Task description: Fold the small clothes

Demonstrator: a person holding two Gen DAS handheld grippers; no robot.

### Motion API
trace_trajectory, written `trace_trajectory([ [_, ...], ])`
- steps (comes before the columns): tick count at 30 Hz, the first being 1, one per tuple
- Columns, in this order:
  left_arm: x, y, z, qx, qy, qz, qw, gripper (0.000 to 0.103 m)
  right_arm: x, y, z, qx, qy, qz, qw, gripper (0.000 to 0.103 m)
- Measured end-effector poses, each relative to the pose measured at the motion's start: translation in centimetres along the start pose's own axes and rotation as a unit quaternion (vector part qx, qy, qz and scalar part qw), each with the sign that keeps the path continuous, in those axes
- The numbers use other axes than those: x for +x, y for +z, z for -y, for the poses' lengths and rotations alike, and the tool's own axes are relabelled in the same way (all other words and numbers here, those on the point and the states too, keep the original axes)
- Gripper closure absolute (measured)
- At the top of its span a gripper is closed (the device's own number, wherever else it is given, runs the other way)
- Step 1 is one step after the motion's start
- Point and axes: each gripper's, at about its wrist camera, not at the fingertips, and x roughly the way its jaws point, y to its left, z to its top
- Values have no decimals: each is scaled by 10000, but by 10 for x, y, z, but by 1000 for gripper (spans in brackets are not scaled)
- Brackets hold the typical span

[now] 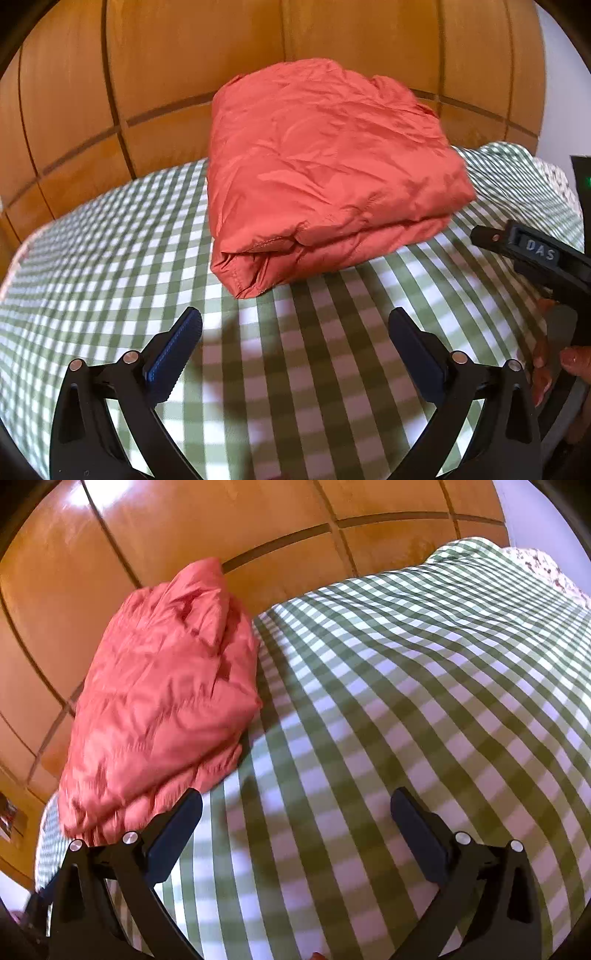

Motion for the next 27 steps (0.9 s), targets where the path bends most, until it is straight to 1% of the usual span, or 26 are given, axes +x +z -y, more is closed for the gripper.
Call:
trace_trajectory([
  [4,-25,-3,-1,6,358,297,9989,3,-8,-13,-13,-417,-291,-84,9987,2],
  [7,-38,-7,-4,-134,449,439,9979,3,-15,-20,-25,-759,-534,-54,9957,2],
  [9,-44,-9,-10,-268,501,434,9974,3,-20,-25,-35,-1061,-648,-5,9922,2],
  [11,-48,-9,-16,-361,480,384,9975,3,-27,-30,-44,-1252,-611,74,9902,2],
  [13,-50,-8,-24,-449,558,374,9967,3,-35,-33,-49,-1272,-545,141,9903,2],
  [15,-54,-7,-31,-538,698,448,9951,3,-45,-35,-55,-1258,-486,208,9906,2],
  [17,-58,-7,-38,-641,740,520,9938,3,-55,-37,-62,-1310,-481,277,9898,2],
  [24,-64,-10,-54,-971,615,452,9923,3,-83,-44,-80,-1546,-469,487,9857,2],
  [27,-65,-9,-53,-898,567,427,9934,3,-92,-45,-84,-1606,-527,608,9837,2],
])
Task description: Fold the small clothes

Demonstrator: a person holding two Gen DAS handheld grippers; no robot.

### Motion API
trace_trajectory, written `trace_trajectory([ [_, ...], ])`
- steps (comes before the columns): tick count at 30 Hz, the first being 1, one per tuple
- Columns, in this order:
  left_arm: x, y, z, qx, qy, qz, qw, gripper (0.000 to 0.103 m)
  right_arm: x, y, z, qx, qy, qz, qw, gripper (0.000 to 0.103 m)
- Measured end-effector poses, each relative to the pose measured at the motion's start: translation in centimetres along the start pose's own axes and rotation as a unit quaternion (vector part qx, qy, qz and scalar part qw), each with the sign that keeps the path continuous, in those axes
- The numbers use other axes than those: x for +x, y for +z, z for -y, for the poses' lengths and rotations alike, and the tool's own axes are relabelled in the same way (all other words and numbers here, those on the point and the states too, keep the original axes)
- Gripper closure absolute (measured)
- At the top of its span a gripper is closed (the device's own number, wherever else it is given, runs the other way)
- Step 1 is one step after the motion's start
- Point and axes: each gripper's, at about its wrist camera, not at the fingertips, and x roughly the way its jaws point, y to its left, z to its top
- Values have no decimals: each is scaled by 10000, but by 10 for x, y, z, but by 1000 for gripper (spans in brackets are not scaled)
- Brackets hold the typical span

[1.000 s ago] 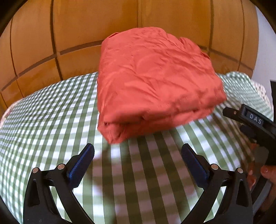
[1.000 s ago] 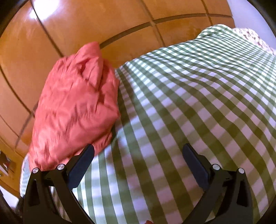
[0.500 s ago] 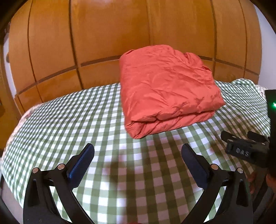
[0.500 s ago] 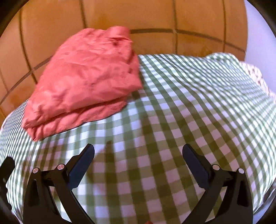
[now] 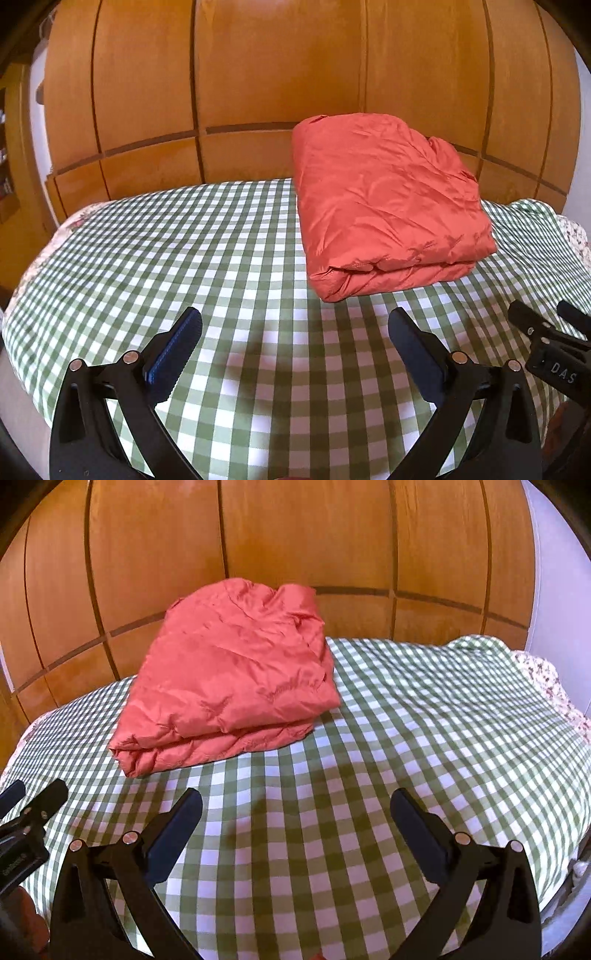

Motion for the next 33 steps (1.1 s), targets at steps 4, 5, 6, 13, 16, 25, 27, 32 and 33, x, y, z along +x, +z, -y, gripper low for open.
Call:
trace_trajectory([
  [4,-5,3,1,-11,-29,62,10000,3,-8,1,-2,-73,-83,72,9999,2],
  [5,-5,3,0,-29,-47,59,10000,3,-10,1,-2,-70,-94,77,9999,2],
  [6,-7,4,0,-59,-69,65,9999,3,-11,1,-2,-61,-93,80,9999,2],
  [13,-11,5,0,-78,-100,109,9999,3,-14,2,-3,-96,-51,83,9999,2],
  [16,-12,5,2,-47,-111,115,9999,3,-16,2,-4,-130,-41,116,9998,2],
  [25,-10,2,4,-3,-130,65,9999,3,-15,2,-4,-133,-51,91,9999,2],
  [27,-9,2,4,-8,-139,53,9999,3,-14,1,-4,-132,-52,90,9999,2],
  [32,-8,2,4,-22,-141,19,9999,3,-13,0,-5,-153,-47,62,9999,2],
  [33,-8,2,4,-25,-142,10,9999,3,-13,0,-5,-157,-47,55,9999,2],
])
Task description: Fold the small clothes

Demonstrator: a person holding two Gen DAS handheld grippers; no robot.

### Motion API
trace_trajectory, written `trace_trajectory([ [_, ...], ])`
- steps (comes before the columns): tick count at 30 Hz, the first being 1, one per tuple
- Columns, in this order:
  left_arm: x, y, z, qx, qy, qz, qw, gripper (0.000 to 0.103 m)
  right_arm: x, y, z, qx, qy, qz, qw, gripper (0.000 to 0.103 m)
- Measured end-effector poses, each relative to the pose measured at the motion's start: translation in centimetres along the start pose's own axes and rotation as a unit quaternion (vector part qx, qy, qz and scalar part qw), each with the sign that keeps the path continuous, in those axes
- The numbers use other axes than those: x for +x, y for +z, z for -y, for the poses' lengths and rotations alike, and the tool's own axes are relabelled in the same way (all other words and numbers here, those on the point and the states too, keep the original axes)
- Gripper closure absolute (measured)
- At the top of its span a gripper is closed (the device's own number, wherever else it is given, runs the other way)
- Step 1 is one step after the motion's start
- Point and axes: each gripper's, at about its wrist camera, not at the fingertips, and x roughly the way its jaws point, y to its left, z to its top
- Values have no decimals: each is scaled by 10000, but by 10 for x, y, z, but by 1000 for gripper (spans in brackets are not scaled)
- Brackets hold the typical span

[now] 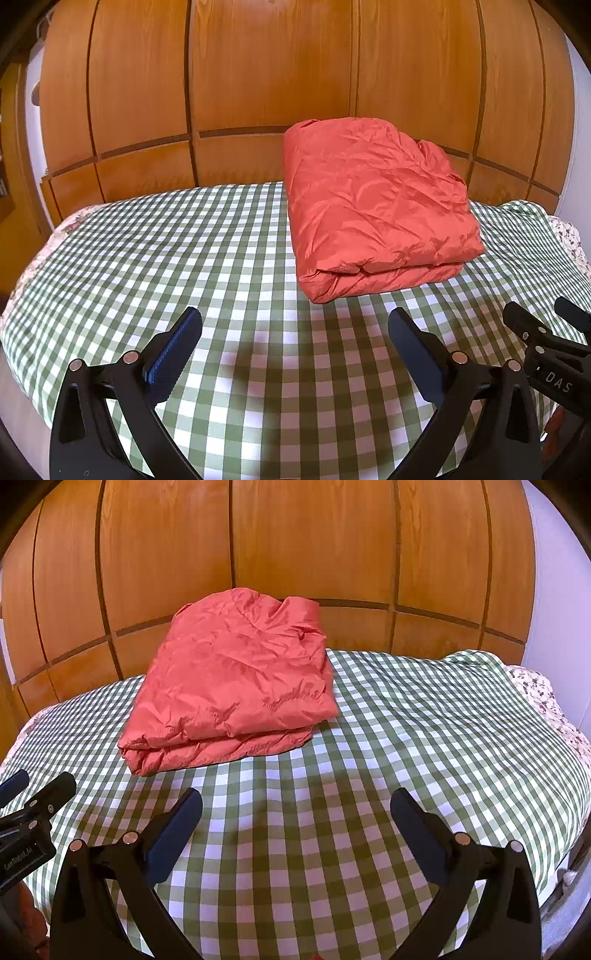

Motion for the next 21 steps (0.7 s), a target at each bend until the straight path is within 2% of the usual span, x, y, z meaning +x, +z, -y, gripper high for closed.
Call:
trace_trajectory([
  [21,-1,0,1,-53,-52,5,10000,3,1,-1,-1,-11,29,-21,10000,2],
])
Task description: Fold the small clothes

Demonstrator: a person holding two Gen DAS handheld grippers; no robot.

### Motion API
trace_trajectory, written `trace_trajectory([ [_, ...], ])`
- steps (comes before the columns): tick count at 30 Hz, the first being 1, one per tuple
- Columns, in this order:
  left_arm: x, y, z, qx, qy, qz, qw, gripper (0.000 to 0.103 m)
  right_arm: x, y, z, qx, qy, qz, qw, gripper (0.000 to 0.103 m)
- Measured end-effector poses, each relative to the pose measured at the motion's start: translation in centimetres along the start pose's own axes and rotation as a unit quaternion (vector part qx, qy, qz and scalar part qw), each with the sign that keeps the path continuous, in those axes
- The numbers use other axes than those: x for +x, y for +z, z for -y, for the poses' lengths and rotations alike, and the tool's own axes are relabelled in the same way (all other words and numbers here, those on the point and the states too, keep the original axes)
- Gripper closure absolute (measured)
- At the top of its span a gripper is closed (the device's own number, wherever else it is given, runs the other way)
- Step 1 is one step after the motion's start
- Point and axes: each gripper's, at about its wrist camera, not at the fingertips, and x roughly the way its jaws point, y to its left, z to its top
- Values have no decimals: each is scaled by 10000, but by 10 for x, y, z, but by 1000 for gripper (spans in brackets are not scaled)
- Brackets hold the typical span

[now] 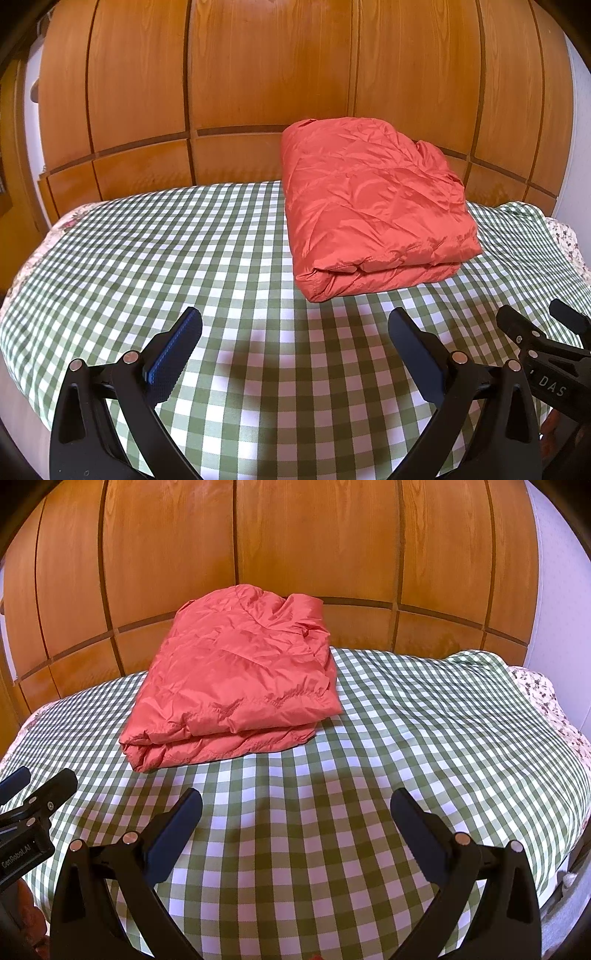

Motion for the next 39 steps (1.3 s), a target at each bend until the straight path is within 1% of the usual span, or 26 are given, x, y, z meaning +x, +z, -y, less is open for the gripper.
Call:
trace_trajectory([
  [12,2,-2,2,12,-160,-131,9998,3,3,-3,0,-25,19,-52,10000,2],
  [18,3,-5,-3,-183,-222,-172,9994,3,6,-3,2,-26,27,-94,9999,2],
  [21,5,-6,-3,-140,-208,-175,9995,3,10,-5,3,-3,41,-165,9999,2],
  [30,16,-12,-3,-119,-212,-404,9989,3,22,-8,11,61,28,-365,9993,2],
  [34,25,-12,-11,-171,-86,-508,9985,3,35,-5,19,73,-62,-457,9989,2],
  [36,32,-10,-20,-239,-9,-587,9980,3,48,-1,30,105,-262,-544,9981,2],
  [38,41,-8,-33,-393,166,-684,9967,3,63,6,46,192,-466,-647,9966,2],
  [39,46,-8,-43,-551,234,-752,9954,3,70,10,55,240,-539,-682,9959,2],
])
